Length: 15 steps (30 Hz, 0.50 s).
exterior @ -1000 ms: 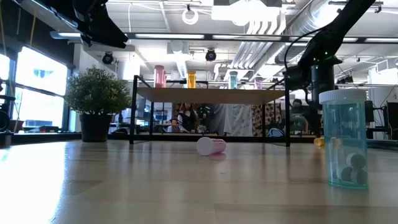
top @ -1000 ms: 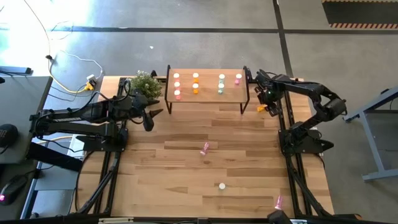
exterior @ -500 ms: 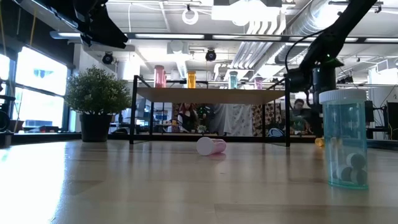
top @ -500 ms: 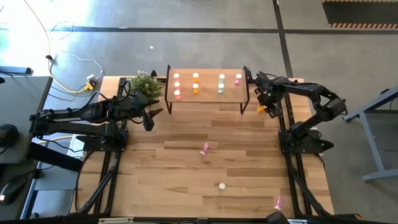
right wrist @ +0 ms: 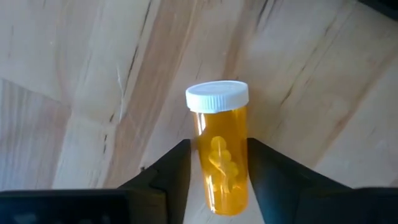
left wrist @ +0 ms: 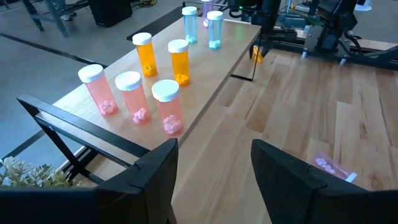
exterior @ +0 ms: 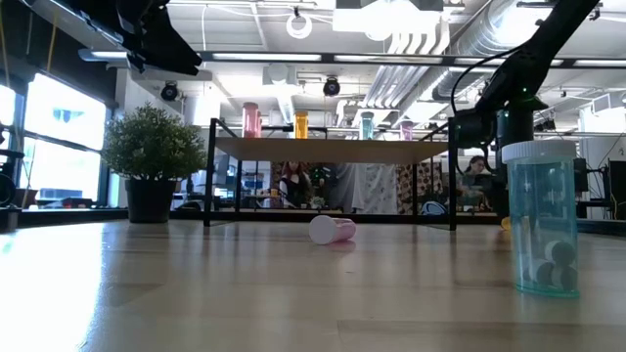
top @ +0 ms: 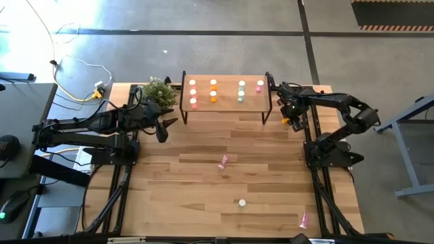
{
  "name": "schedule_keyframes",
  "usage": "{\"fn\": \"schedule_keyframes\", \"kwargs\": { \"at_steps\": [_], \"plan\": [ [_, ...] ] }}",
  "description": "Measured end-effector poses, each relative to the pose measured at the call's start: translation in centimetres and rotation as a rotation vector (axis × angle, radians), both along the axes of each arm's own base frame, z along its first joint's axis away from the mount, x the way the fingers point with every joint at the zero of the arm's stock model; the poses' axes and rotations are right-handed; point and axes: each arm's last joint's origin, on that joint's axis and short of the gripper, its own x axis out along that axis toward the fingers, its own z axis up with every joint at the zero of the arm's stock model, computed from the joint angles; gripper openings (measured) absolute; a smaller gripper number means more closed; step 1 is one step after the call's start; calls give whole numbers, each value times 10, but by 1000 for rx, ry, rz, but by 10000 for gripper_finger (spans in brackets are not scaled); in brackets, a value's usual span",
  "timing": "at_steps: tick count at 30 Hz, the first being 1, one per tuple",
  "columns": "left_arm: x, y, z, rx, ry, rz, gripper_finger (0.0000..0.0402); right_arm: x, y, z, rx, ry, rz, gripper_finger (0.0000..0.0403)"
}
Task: Pick and place medicine bottles onto shelf by color
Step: Put the orange pill bottle on the shelf aligned with the other orange pill bottles
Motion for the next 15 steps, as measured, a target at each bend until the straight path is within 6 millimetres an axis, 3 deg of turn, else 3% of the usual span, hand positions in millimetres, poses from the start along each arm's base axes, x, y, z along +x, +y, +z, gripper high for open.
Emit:
{"fn": "schedule_keyframes", "kwargs": {
  "at_steps": [7,15],
  "plan": [
    [0,0,0,0,0,0,195,0,1,0,10,3,2,74],
    [0,0,0,0,-1,0,195,-4,5,11,-55,14,31,80]
  ]
}}
